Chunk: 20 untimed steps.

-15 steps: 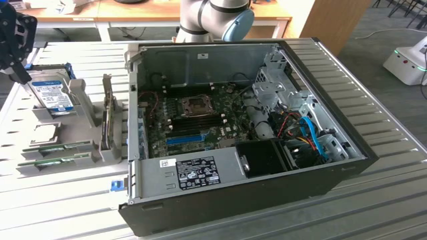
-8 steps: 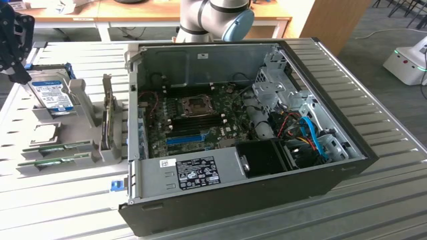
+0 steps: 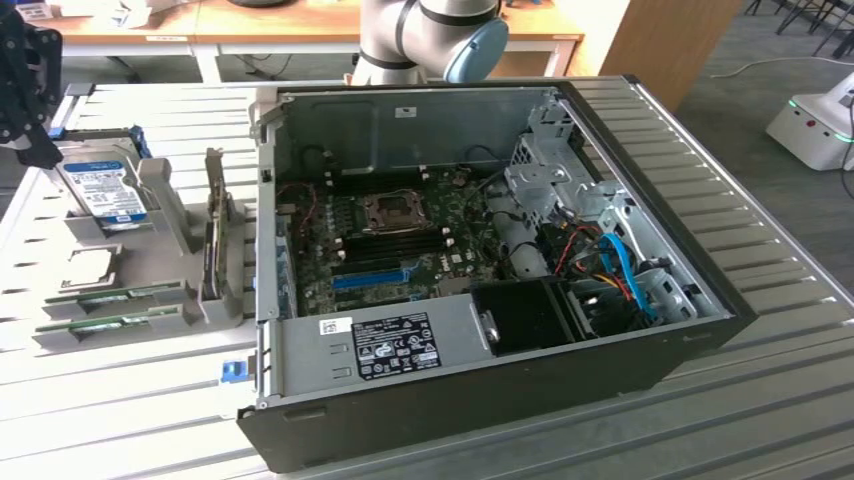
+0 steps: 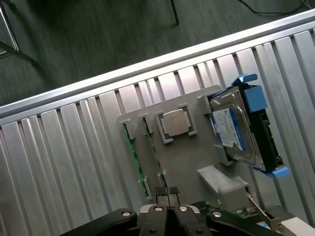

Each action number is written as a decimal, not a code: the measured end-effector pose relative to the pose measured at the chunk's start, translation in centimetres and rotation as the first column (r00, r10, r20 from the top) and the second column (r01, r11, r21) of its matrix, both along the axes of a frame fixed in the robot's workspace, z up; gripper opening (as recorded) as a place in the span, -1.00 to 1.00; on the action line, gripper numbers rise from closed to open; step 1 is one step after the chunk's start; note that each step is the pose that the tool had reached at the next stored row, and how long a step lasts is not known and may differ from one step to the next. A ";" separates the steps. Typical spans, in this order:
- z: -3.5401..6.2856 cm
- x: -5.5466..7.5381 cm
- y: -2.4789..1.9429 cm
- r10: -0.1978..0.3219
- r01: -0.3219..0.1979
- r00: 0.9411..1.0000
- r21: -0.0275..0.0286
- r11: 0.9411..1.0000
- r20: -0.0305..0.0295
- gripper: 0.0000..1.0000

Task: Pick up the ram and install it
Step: 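Pick up the ram and move it above insertion slot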

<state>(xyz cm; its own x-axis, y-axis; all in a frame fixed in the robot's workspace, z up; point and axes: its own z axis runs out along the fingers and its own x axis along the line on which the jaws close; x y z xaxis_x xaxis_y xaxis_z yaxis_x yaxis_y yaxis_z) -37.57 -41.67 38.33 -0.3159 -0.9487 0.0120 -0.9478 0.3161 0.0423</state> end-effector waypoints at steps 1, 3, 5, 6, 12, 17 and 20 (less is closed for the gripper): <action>0.00 0.0 0.00 0.013 -0.013 1.000 0.000 1.000 0.000 -0.80; 0.00 0.0 0.00 0.040 -0.040 0.999 0.000 0.999 0.000 -0.80; -0.01 0.0 0.00 0.066 -0.066 0.998 0.000 0.998 0.000 -0.80; -0.01 0.0 0.00 0.080 -0.080 0.997 0.000 0.997 0.000 -0.80; -0.01 0.0 0.00 0.161 -0.161 0.987 -0.001 0.987 0.000 -0.80; -0.02 0.0 0.00 0.227 -0.227 0.974 -0.001 0.974 0.000 -0.80; -0.03 0.0 0.00 0.265 -0.265 0.964 -0.001 0.964 0.000 -0.80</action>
